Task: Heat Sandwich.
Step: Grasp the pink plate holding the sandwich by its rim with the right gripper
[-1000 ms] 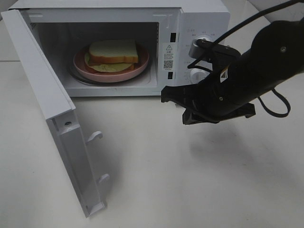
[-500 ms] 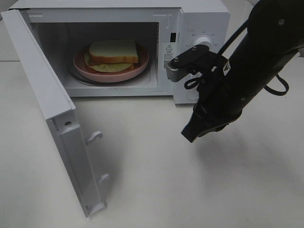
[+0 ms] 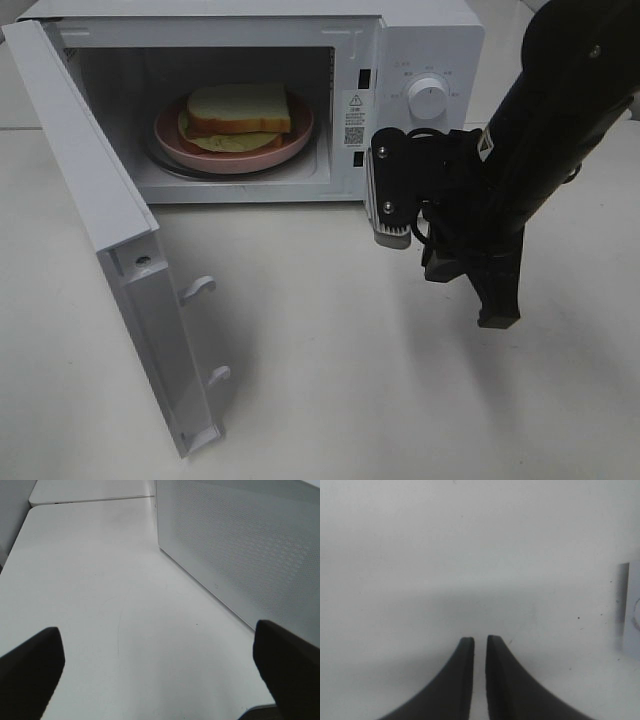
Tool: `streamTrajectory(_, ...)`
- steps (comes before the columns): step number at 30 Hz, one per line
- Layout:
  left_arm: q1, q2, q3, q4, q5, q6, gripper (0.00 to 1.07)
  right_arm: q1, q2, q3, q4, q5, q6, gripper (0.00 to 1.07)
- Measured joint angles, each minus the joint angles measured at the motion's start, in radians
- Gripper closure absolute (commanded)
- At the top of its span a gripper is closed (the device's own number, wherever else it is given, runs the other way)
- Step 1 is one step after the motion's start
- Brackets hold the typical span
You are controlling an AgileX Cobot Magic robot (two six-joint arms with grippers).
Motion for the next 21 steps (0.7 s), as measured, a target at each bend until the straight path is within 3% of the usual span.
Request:
streamTrajectory(2, 0.0, 0.0, 0.0, 0.0, 0.0, 0.0, 0.09, 0.0, 0.0, 0.0, -0.007, -0.002, -0.016, 0.89)
streamTrajectory(5, 0.0, 0.0, 0.0, 0.0, 0.0, 0.0, 0.09, 0.0, 0.0, 0.0, -0.013, -0.029, -0.026, 0.68)
streamTrajectory(6, 0.0, 0.0, 0.0, 0.0, 0.0, 0.0, 0.09, 0.0, 0.0, 0.0, -0.013, -0.029, -0.026, 0.68)
streamTrajectory(9, 0.0, 0.0, 0.0, 0.0, 0.0, 0.0, 0.09, 0.0, 0.0, 0.0, -0.013, -0.061, -0.014, 0.37)
streamTrajectory(10, 0.0, 0.0, 0.0, 0.0, 0.0, 0.0, 0.09, 0.0, 0.0, 0.0, -0.013, -0.061, -0.014, 0.37)
streamTrajectory(13, 0.0, 0.0, 0.0, 0.0, 0.0, 0.0, 0.09, 0.0, 0.0, 0.0, -0.013, -0.065, 0.008, 0.15)
streamTrajectory(16, 0.0, 0.0, 0.0, 0.0, 0.0, 0.0, 0.09, 0.0, 0.0, 0.0, -0.013, -0.065, 0.012, 0.1)
streamTrajectory(21, 0.0, 0.0, 0.0, 0.0, 0.0, 0.0, 0.09, 0.0, 0.0, 0.0, -0.052, -0.072, 0.022, 0.12)
